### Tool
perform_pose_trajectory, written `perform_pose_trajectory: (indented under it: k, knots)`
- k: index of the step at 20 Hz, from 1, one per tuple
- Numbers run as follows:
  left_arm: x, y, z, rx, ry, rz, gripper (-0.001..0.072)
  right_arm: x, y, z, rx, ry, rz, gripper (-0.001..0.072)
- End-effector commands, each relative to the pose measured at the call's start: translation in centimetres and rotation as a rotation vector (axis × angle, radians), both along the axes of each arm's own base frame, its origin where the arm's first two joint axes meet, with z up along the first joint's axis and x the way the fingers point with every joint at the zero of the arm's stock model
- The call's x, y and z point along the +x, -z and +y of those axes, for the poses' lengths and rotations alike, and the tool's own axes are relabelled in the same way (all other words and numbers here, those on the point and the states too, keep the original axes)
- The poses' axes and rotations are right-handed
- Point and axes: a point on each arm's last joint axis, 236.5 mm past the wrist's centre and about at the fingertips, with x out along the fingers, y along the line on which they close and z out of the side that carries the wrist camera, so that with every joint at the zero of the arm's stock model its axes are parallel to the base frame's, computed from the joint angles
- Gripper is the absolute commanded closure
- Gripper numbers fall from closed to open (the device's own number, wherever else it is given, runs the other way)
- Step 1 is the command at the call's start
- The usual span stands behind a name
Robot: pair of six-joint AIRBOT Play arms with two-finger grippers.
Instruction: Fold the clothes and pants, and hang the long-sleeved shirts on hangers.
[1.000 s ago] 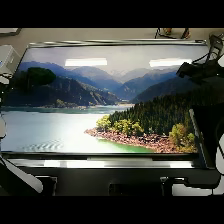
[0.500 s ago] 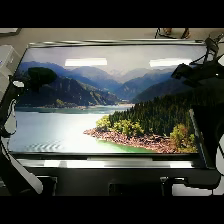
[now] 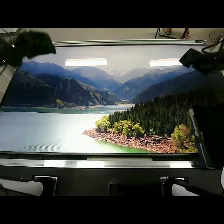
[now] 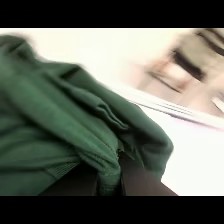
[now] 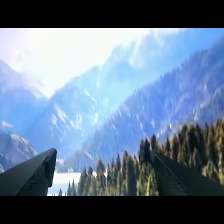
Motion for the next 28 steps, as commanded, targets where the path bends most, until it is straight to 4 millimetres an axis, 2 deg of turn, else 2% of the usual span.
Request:
perform_pose_trajectory:
  k: [1, 2, 3, 4, 5, 7, 9, 11, 12, 14, 15, 16, 17, 18, 19, 22, 24, 25, 26, 28]
  knots:
    - [-11.8, -9.8, -11.8, 0.173, 0.312, -0.160, 0.0684, -2.3, -5.1, 0.5, -0.013, 0.002, -0.115, 0.0045]
    - [-14.8, -10.5, -15.4, 0.180, 0.409, -0.167, 0.0684, -3.4, -6.0, 0.8, -0.019, -0.006, -0.120, 0.0045]
    - [-17.4, -10.4, -18.6, 0.170, 0.501, -0.145, 0.0684, -4.4, -6.6, 1.0, -0.025, -0.013, -0.122, 0.0045]
    - [-19.8, -9.4, -22.0, 0.158, 0.600, -0.092, 0.0684, -5.4, -7.2, 1.2, -0.031, -0.019, -0.124, 0.0045]
    - [-21.6, -7.4, -24.7, 0.165, 0.671, -0.024, 0.0684, -6.2, -7.6, 1.3, -0.040, -0.022, -0.122, 0.0045]
    - [-24.3, -1.0, -29.3, 0.216, 0.754, 0.156, 0.0684, -7.5, -7.8, 1.5, -0.052, -0.030, -0.105, 0.0045]
    - [-28.0, 7.5, -33.4, 0.254, 0.841, 0.370, 0.0684, -8.6, -6.4, 1.6, -0.060, -0.046, -0.034, 0.0045]
    - [-33.3, 17.4, -36.4, 0.292, 0.915, 0.618, 0.0683, -9.6, -4.2, 1.8, -0.061, -0.070, 0.072, 0.0045]
    - [-36.2, 22.4, -37.4, 0.327, 0.941, 0.710, 0.0683, -10.0, -3.0, 1.9, -0.057, -0.081, 0.125, 0.0045]
    - [-41.0, 30.3, -38.2, 0.371, 0.953, 0.851, 0.0684, -10.0, -0.6, 1.9, -0.042, -0.095, 0.222, 0.0045]
    - [-42.9, 32.9, -38.2, 0.365, 0.943, 0.925, 0.0683, -9.8, 0.7, 1.9, -0.035, -0.103, 0.268, 0.0045]
    - [-44.3, 34.5, -38.2, 0.333, 0.919, 1.010, 0.0679, -9.7, 2.1, 1.9, -0.027, -0.111, 0.316, 0.0045]
    - [-44.8, 34.9, -38.3, 0.293, 0.901, 1.069, 0.0560, -9.5, 3.4, 1.8, -0.020, -0.118, 0.364, 0.0045]
    - [-44.3, 34.4, -38.2, 0.257, 0.891, 1.084, 0.0230, -9.4, 4.7, 1.8, -0.012, -0.126, 0.412, 0.0044]
    - [-43.1, 33.4, -37.8, 0.234, 0.879, 1.082, -0.0001, -9.4, 6.1, 1.9, -0.001, -0.136, 0.464, 0.0043]
    - [-37.4, 27.8, -34.3, 0.190, 0.880, 1.002, -0.0006, -10.7, 10.7, 2.5, 0.048, -0.174, 0.641, 0.0041]
    - [-33.3, 24.1, -30.7, 0.151, 0.834, 0.931, -0.0006, -12.8, 14.4, 3.3, 0.093, -0.202, 0.752, 0.0036]
    - [-31.4, 23.0, -28.8, 0.129, 0.792, 0.900, -0.0006, -14.1, 16.7, 4.0, 0.125, -0.213, 0.811, 0.0021]
    - [-29.4, 22.7, -26.5, 0.123, 0.736, 0.880, -0.0006, -15.4, 18.7, 4.6, 0.158, -0.219, 0.857, 0.0013]
    - [-26.1, 24.3, -22.6, 0.099, 0.611, 0.901, -0.0006, -18.0, 22.3, 6.7, 0.260, -0.248, 0.938, 0.0007]
